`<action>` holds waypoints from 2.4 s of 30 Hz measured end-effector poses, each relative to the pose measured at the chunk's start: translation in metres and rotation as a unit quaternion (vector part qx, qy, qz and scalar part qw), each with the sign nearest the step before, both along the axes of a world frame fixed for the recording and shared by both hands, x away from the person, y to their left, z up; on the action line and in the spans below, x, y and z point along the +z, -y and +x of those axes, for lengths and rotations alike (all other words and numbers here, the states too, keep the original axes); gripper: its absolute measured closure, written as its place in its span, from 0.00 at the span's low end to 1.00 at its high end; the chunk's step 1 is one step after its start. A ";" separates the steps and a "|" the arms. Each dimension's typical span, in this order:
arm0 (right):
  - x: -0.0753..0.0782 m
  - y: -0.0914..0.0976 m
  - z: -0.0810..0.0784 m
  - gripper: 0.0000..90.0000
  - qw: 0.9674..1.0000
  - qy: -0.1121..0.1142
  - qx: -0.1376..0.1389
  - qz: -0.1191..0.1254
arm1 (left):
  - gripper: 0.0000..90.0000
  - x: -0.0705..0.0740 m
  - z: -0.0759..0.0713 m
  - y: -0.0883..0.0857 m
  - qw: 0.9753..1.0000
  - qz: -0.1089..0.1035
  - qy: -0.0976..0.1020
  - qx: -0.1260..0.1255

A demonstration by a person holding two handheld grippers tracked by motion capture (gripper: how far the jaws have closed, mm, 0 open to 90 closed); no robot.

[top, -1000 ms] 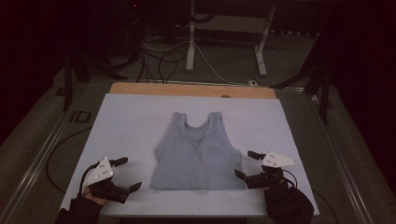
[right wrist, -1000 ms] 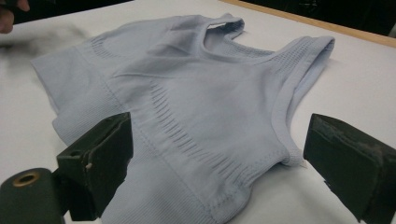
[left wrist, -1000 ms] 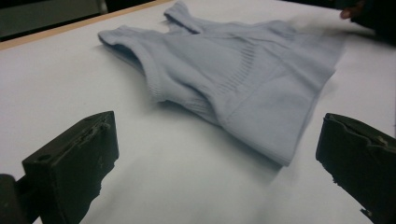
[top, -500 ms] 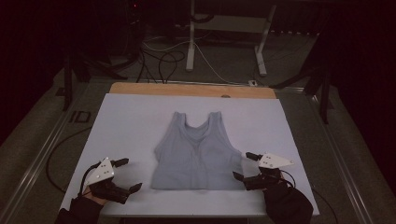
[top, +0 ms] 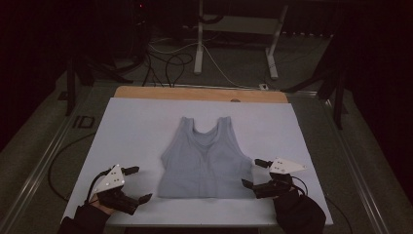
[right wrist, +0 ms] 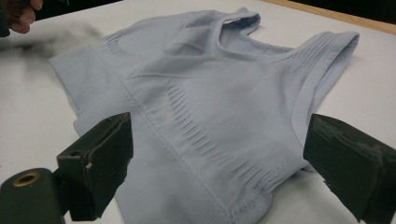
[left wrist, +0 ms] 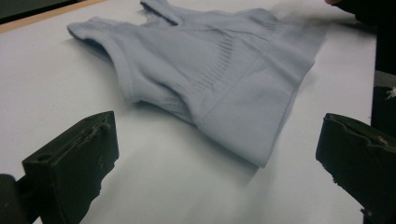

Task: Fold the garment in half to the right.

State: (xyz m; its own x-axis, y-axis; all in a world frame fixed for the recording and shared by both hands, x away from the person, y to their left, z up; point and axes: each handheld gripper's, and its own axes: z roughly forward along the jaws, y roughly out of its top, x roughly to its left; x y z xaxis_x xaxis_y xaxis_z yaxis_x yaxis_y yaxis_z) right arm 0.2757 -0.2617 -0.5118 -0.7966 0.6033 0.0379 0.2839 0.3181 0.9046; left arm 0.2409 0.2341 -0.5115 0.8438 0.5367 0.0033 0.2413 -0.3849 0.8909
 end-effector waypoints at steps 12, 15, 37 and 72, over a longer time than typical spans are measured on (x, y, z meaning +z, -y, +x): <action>0.019 0.000 0.001 0.09 1.000 0.023 -0.014 -0.008 | 0.01 0.008 0.000 0.005 1.000 0.003 0.004 -0.005; 0.027 -0.001 0.002 0.09 0.999 0.033 -0.014 -0.015 | 0.01 0.013 -0.001 0.009 1.000 0.014 0.007 -0.013; 0.078 -0.042 0.041 0.09 0.995 0.086 0.002 -0.041 | 0.01 0.046 0.003 0.022 0.999 0.041 0.025 -0.006; 0.074 -0.132 0.106 0.09 0.996 0.071 0.024 -0.056 | 0.01 0.052 0.006 0.055 0.995 0.080 0.016 0.055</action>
State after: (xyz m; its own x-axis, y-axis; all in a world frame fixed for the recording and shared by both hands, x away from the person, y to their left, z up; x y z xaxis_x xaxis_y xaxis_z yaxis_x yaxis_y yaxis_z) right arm 0.3818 -0.1294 -0.4379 -0.8171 0.5587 -0.1420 0.1384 0.4294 0.8925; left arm 0.2469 0.1794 -0.4594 0.7783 0.6161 0.1212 0.2624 -0.4945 0.8286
